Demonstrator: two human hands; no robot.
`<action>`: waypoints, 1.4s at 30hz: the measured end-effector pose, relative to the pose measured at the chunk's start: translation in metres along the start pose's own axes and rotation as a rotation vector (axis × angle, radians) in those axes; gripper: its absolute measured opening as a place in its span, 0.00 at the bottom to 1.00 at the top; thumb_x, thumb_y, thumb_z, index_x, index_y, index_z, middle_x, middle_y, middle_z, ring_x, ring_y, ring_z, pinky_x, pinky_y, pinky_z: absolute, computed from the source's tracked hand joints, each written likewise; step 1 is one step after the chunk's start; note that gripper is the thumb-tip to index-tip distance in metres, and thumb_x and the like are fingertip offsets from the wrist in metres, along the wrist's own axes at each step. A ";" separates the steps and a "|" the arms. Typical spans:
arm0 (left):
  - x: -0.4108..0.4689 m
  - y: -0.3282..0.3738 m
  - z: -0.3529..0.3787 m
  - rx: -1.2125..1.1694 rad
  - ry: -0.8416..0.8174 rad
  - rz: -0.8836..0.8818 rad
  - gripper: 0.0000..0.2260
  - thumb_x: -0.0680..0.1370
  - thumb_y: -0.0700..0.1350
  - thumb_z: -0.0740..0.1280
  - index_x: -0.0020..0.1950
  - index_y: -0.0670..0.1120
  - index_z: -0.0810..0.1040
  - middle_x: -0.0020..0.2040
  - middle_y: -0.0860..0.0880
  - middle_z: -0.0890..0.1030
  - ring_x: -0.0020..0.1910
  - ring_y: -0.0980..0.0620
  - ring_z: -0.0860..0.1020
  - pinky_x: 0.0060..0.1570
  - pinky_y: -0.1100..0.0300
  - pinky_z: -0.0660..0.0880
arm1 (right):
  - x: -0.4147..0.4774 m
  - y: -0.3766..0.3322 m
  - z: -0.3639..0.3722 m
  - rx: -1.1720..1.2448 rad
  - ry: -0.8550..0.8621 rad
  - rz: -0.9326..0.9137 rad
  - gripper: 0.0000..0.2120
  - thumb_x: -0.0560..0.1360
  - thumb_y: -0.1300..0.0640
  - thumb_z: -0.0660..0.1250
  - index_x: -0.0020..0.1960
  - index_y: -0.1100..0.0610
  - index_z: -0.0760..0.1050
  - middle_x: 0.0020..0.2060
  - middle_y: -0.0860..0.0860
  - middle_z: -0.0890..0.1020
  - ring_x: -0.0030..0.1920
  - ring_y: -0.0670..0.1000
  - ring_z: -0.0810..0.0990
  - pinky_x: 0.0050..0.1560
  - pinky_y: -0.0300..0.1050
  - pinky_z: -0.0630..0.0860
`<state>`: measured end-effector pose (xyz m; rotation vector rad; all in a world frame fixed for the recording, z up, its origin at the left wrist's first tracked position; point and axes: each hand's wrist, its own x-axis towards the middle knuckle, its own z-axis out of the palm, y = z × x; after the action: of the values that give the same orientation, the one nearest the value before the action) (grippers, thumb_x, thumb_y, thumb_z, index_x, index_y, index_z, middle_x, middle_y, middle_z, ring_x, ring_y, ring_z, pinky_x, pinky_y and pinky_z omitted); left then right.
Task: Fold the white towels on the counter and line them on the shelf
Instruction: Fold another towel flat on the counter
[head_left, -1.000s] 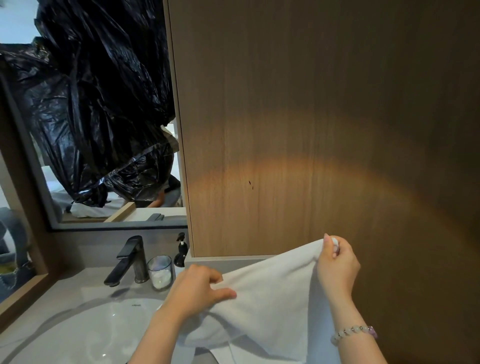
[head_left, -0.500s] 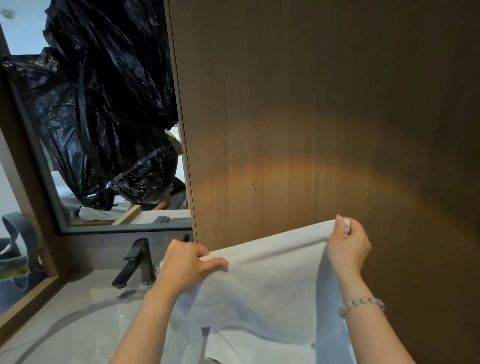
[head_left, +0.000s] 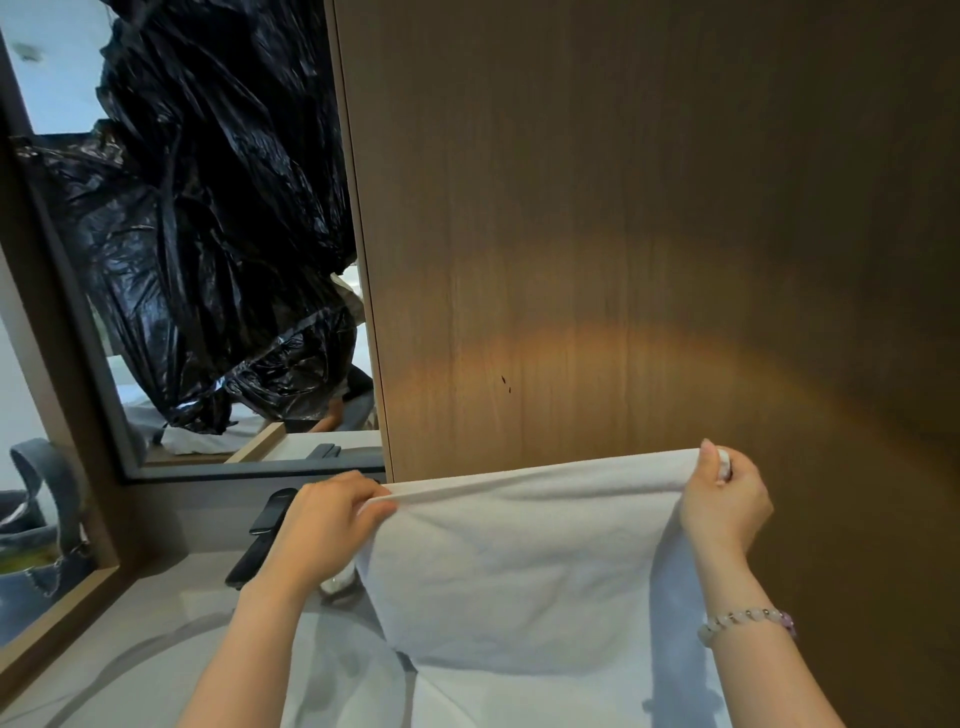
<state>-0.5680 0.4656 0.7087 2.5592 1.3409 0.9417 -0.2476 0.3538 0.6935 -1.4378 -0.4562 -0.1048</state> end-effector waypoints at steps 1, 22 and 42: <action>0.000 -0.001 0.000 0.007 -0.002 -0.021 0.07 0.77 0.52 0.64 0.46 0.53 0.81 0.44 0.56 0.79 0.42 0.57 0.76 0.46 0.59 0.72 | 0.000 0.001 -0.002 0.002 0.008 0.004 0.13 0.80 0.56 0.60 0.53 0.66 0.76 0.44 0.54 0.75 0.46 0.52 0.72 0.49 0.43 0.67; -0.021 0.029 -0.008 -0.223 0.179 -0.124 0.08 0.74 0.48 0.69 0.36 0.50 0.77 0.31 0.52 0.77 0.33 0.50 0.74 0.34 0.59 0.68 | -0.001 -0.008 -0.043 0.047 0.100 0.035 0.14 0.79 0.53 0.61 0.56 0.64 0.76 0.48 0.55 0.79 0.47 0.50 0.74 0.50 0.44 0.72; -0.156 0.072 -0.062 -0.189 0.218 -0.201 0.10 0.75 0.49 0.69 0.33 0.49 0.77 0.28 0.50 0.73 0.29 0.51 0.70 0.32 0.59 0.66 | -0.082 -0.045 -0.142 0.127 0.112 0.001 0.14 0.80 0.58 0.60 0.55 0.68 0.75 0.50 0.60 0.79 0.46 0.50 0.72 0.40 0.23 0.60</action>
<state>-0.6177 0.2901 0.7106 2.1878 1.4509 1.2678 -0.3033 0.1933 0.6971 -1.3002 -0.3642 -0.1521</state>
